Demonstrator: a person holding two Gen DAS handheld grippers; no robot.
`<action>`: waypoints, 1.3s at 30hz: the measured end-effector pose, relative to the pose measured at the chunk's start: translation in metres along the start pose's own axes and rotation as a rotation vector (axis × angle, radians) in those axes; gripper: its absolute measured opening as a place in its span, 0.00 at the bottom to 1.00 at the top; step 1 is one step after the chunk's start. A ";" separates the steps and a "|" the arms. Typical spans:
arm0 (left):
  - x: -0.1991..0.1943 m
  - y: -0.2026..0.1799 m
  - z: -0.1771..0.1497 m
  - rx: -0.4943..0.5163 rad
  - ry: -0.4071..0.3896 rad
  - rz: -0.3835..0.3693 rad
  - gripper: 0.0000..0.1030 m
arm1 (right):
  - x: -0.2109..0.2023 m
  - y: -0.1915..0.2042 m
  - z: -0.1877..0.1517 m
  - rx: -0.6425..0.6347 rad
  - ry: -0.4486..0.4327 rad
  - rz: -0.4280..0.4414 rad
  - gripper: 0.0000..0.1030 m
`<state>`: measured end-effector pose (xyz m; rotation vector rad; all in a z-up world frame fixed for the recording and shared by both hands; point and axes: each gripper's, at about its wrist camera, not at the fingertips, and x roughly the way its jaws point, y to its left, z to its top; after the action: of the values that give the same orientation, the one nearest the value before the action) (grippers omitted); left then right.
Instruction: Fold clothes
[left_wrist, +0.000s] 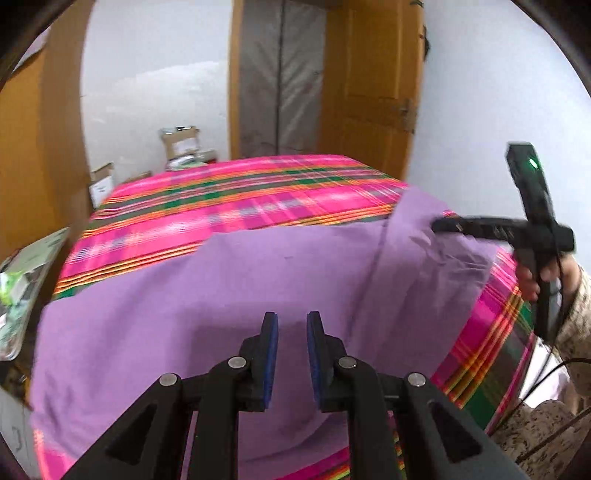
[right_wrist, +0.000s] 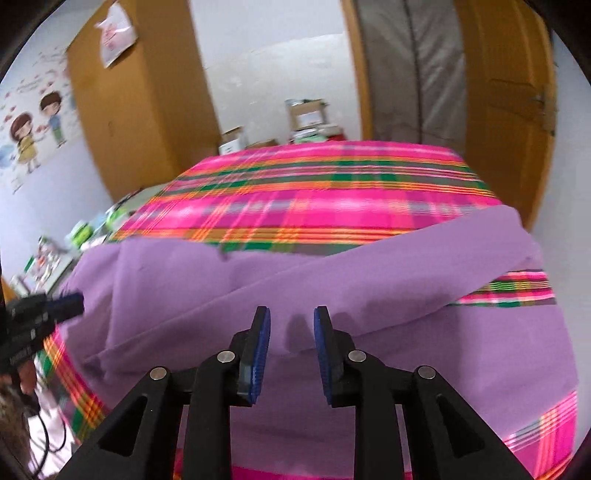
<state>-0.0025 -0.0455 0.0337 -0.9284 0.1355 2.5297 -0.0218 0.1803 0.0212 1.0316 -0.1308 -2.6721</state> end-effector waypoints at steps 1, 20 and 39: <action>0.002 -0.005 -0.001 0.005 0.005 -0.008 0.18 | 0.002 -0.008 0.005 0.027 -0.005 -0.005 0.29; 0.040 -0.023 -0.002 0.043 0.083 -0.019 0.20 | 0.080 -0.070 0.065 0.200 0.117 -0.173 0.38; 0.051 -0.036 0.003 0.107 0.097 -0.016 0.20 | 0.113 -0.103 0.072 0.268 0.267 -0.281 0.10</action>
<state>-0.0234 0.0066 0.0060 -1.0045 0.2892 2.4370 -0.1730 0.2455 -0.0173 1.5867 -0.3182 -2.7789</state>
